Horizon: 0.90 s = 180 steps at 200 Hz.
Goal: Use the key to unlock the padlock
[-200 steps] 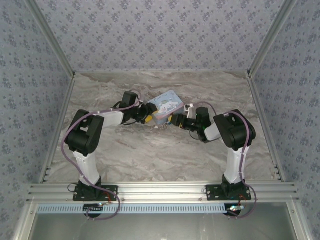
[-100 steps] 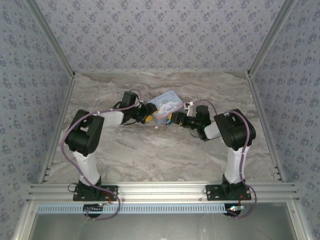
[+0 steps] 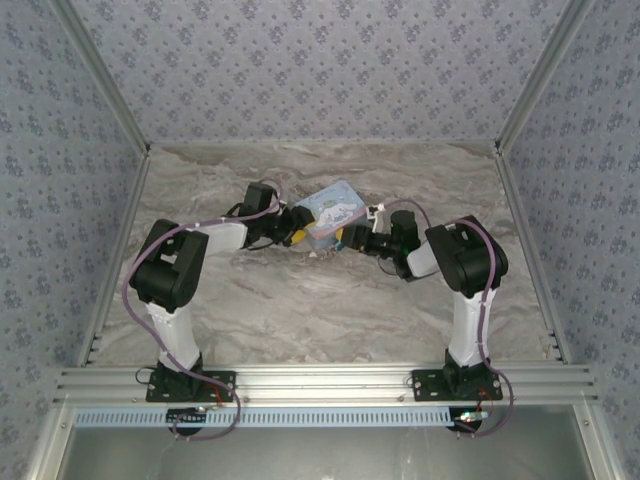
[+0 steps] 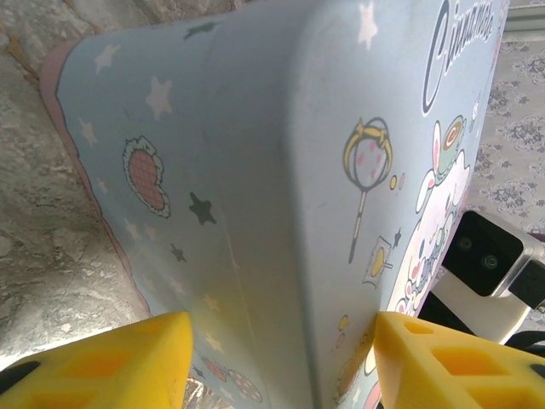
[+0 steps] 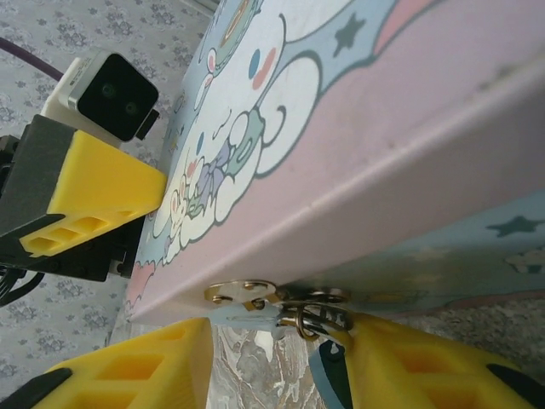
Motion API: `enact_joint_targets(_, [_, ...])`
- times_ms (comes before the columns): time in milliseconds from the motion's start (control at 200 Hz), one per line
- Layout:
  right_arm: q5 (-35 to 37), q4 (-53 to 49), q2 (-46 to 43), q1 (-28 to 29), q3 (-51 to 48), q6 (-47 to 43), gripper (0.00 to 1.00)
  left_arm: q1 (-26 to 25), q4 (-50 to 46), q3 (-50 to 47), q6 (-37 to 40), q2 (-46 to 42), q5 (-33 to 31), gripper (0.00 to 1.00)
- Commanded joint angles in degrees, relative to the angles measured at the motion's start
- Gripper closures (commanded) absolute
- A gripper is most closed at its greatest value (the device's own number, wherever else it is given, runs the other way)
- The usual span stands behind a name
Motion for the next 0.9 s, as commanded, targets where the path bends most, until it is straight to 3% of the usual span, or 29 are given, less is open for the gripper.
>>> enact_joint_targets(0, [-1.1, 4.4, -0.1, 0.0, -0.9, -0.3, 0.59, -0.2, -3.1, -1.2, 1.3, -0.2, -0.8, 0.44])
enact_joint_targets(310, [-0.9, 4.0, -1.2, -0.1, -2.4, -0.9, 0.73, -0.2, -3.1, -1.4, 1.5, -0.3, -0.8, 0.50])
enact_joint_targets(894, [0.3, 1.2, -1.7, -0.5, -3.3, -2.1, 0.98, 0.2, -2.8, -2.3, 1.5, -0.8, -1.2, 0.51])
